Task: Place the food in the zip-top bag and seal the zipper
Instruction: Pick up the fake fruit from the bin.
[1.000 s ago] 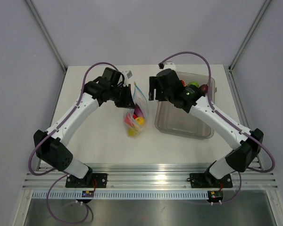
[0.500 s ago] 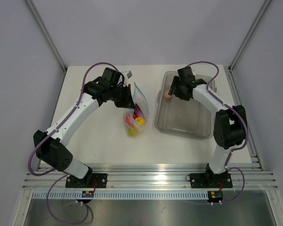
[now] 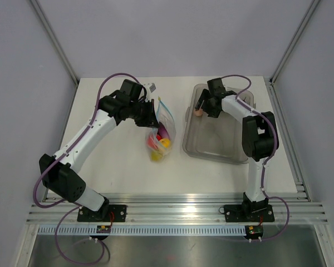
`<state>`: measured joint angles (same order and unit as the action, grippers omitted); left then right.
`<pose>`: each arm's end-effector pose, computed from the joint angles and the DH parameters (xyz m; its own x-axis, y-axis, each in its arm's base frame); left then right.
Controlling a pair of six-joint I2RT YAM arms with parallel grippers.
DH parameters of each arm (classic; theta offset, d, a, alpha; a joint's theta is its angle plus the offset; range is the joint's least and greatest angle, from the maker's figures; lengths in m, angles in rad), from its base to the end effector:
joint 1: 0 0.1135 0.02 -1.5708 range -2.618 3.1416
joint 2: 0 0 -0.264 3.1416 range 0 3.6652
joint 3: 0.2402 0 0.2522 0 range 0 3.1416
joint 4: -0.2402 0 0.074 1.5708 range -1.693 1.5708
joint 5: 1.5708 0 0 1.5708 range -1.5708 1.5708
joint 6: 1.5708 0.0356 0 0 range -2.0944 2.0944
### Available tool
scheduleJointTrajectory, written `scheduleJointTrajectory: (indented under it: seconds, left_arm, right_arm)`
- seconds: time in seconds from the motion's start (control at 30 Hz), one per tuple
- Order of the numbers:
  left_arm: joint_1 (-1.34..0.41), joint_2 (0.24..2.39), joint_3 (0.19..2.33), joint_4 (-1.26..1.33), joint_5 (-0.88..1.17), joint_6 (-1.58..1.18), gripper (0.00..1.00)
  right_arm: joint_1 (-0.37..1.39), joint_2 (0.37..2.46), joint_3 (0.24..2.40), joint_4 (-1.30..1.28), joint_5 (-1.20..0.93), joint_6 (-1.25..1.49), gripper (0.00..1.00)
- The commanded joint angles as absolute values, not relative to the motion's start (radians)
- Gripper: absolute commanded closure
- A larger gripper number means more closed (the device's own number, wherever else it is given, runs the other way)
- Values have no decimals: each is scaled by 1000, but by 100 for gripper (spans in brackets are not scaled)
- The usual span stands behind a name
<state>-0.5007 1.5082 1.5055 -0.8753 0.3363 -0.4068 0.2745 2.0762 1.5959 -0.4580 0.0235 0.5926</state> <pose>0.2727 -0.1626 0.3535 -0.8724 0.0516 -0.4861 0.3189 0.8137 -0.4859 0.4407 0.1232 0.1961 -0.7879 0.3582 -0.5010 0.2199 0.9234 0.3145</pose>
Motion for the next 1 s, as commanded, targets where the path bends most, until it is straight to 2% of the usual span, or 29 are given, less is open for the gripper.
scheduleJointTrajectory:
  seconds: [0.0, 0.53, 0.73, 0.77, 0.9, 0.97]
  left_arm:
    - [-499, 1502, 1552, -856, 330, -387, 100]
    - [-499, 1536, 1574, -871, 330, -385, 100]
    - [-499, 1535, 1563, -865, 330, -385, 100]
    - [-499, 1536, 1563, -867, 331, -385, 100]
    - [-499, 1539, 1566, -865, 334, -384, 100]
    - [-499, 1540, 1568, -865, 334, -385, 100]
  right_arm:
    - [253, 2114, 1654, -411, 5, 617, 23]
    - [233, 2201, 1661, -370, -52, 635, 27]
    - [221, 2218, 1684, -385, -45, 624, 23]
    - [219, 2221, 1692, -390, -44, 621, 25]
    - [219, 2227, 1692, -391, -52, 620, 39]
    - [221, 2215, 1677, -384, -55, 621, 41]
